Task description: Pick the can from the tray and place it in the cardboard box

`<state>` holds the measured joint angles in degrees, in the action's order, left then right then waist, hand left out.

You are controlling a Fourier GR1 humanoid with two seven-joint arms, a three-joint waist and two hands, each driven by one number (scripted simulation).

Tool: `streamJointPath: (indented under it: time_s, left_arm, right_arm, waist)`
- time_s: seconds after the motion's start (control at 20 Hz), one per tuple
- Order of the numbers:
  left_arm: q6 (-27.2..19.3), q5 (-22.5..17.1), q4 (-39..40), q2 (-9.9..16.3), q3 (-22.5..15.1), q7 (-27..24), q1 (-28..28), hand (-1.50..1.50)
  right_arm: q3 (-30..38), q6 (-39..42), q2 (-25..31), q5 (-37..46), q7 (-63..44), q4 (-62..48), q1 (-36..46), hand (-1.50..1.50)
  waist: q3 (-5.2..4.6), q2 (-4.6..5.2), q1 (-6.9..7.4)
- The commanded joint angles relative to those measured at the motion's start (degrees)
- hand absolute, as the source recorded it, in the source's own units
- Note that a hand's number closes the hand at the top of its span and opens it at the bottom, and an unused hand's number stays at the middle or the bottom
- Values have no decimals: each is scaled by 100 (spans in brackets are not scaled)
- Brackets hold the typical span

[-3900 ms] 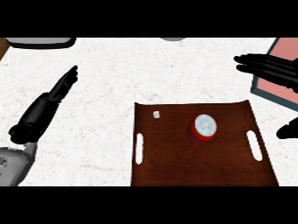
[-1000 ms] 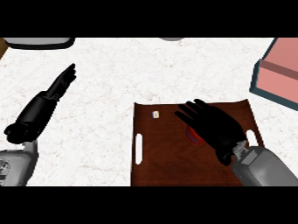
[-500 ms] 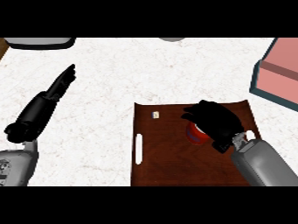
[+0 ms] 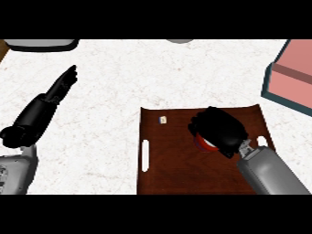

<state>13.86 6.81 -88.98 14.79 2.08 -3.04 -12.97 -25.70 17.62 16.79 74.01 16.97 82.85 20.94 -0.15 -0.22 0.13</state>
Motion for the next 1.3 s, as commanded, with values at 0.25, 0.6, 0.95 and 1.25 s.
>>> streamJointPath:
  time_s: [0.25, 0.6, 0.95, 1.25]
  left_arm:
    - [-45, 154, -1, -157, -110, -13, 42, 0]
    - [-105, 229, -200, -236, -88, 35, 193, 0]
    - [9, 234, 11, -166, -33, -97, 145, 0]
    - [-29, 195, 98, -163, 65, -17, -109, 0]
  right_arm:
    - [907, -249, -4, -1082, 1157, -690, -283, 150]
    - [1392, -514, 283, -1409, 1623, 636, -509, 150]
    - [2557, 179, 460, -2320, 1134, 1939, -426, 150]
    - [3836, 546, -31, -3111, -416, 1523, 425, 150]
  waist:
    - [17, 25, -3]
    - [15, 4, -33]
    - [13, 0, -71]
    - [11, 19, -54]
